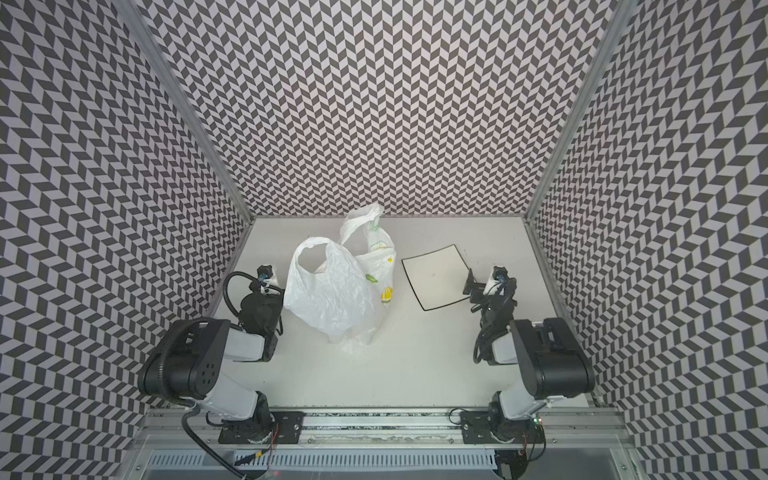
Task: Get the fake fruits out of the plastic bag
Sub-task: 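Raise both grippers and move them toward the white plastic bag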
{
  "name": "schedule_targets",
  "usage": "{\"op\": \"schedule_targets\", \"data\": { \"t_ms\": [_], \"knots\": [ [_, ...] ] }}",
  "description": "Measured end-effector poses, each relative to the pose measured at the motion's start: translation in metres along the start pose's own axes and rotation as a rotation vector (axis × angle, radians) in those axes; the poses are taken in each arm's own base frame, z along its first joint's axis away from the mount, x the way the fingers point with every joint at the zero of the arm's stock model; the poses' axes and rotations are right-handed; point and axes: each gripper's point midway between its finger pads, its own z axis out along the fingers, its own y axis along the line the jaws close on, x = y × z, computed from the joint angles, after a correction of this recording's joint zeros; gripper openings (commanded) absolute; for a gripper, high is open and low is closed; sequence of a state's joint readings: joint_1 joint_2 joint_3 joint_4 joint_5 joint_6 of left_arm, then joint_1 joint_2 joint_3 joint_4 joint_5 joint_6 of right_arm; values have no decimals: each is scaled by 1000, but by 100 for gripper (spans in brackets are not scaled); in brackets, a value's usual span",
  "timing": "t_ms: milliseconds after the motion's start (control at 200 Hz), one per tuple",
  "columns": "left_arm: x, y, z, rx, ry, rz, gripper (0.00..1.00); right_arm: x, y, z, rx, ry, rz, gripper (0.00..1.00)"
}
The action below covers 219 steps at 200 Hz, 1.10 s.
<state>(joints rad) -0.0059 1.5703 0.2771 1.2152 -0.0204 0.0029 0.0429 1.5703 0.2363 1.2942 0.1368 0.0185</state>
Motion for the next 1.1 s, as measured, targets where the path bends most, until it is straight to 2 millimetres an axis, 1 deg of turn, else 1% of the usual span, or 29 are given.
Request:
{"op": "schedule_targets", "data": {
  "t_ms": [661,786,887,927,982,1097],
  "knots": [
    [0,0,0,0,-2,0,100,-1,0,0,-1,-2,0,99],
    [0,0,0,3,-2,0,100,3,0,0,2,16,-1,100],
    [0,2,-6,-1,-3,-10,100,-4,-4,-3,23,-1,13,99],
    [-4,6,-10,-11,-8,-21,100,-10,-6,-8,30,-16,17,99],
    [-16,11,-15,-30,-34,-34,100,-22,-7,-16,34,-44,22,100],
    [-59,18,-31,-54,-132,-54,100,-54,-8,-29,36,-106,38,99]
  ]
}}
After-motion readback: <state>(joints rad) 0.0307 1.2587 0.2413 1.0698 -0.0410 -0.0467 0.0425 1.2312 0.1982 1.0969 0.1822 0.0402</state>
